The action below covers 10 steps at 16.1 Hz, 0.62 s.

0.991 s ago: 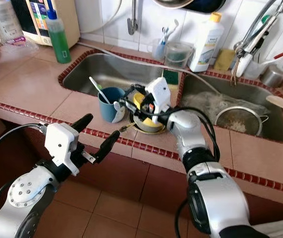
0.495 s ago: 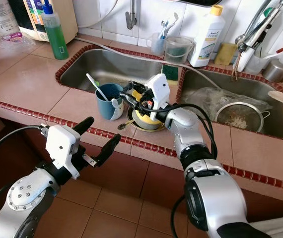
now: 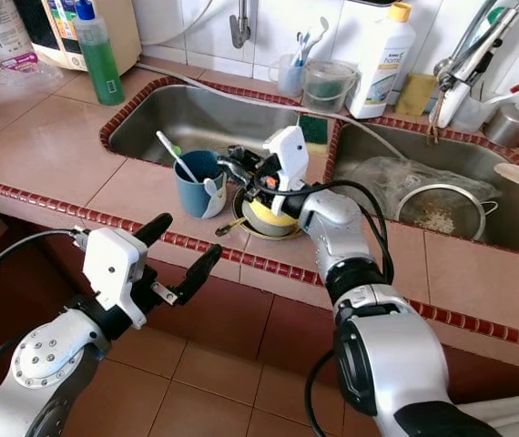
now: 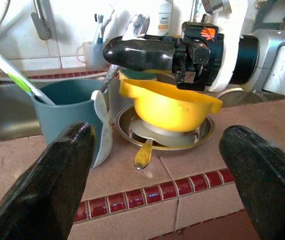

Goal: Kitchen organization

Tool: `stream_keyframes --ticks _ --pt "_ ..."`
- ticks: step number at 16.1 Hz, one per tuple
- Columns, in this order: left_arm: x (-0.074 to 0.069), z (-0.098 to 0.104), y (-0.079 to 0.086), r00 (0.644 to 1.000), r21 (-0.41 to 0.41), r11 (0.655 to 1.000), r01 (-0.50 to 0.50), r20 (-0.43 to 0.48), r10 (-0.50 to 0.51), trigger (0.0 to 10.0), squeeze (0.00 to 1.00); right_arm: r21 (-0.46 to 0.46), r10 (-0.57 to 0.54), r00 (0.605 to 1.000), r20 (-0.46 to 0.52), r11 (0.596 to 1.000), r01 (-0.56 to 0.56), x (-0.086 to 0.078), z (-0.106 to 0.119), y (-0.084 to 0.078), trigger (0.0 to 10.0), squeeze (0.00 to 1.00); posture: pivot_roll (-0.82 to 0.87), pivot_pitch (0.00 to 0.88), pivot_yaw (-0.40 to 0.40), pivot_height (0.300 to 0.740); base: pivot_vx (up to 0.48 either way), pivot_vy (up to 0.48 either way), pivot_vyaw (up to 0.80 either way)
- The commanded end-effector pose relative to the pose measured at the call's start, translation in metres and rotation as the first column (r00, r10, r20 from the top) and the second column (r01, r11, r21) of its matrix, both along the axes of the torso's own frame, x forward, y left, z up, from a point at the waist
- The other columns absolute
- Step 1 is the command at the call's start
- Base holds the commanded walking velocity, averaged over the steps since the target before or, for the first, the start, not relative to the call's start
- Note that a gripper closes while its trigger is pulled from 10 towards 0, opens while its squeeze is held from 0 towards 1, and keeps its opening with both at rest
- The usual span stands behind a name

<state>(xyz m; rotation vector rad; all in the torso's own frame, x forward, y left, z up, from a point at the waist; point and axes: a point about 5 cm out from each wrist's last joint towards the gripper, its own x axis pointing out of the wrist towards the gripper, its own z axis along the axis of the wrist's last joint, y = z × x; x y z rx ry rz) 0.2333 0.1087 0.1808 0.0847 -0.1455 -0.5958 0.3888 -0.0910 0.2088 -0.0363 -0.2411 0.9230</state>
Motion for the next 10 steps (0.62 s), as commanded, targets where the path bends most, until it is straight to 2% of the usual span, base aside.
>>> stream_keyframes --ticks 1,10 --pt "-0.003 0.003 -0.001 1.0 -0.001 1.0 0.002 0.005 -0.002 10.0 0.0 0.022 0.009 1.0 0.001 1.0 -0.009 0.002 0.006 0.001 0.0 0.0 0.05 0.158 -0.056 0.74 0.0 0.0 0.0" --pt "-0.007 0.001 0.001 1.0 0.006 1.0 -0.018 -0.005 0.018 10.0 0.0 0.05 0.027 1.0 0.015 0.998 -0.028 0.004 0.017 0.007 0.0 0.0 0.06 0.165 -0.057 0.74 0.0 0.0 0.0"
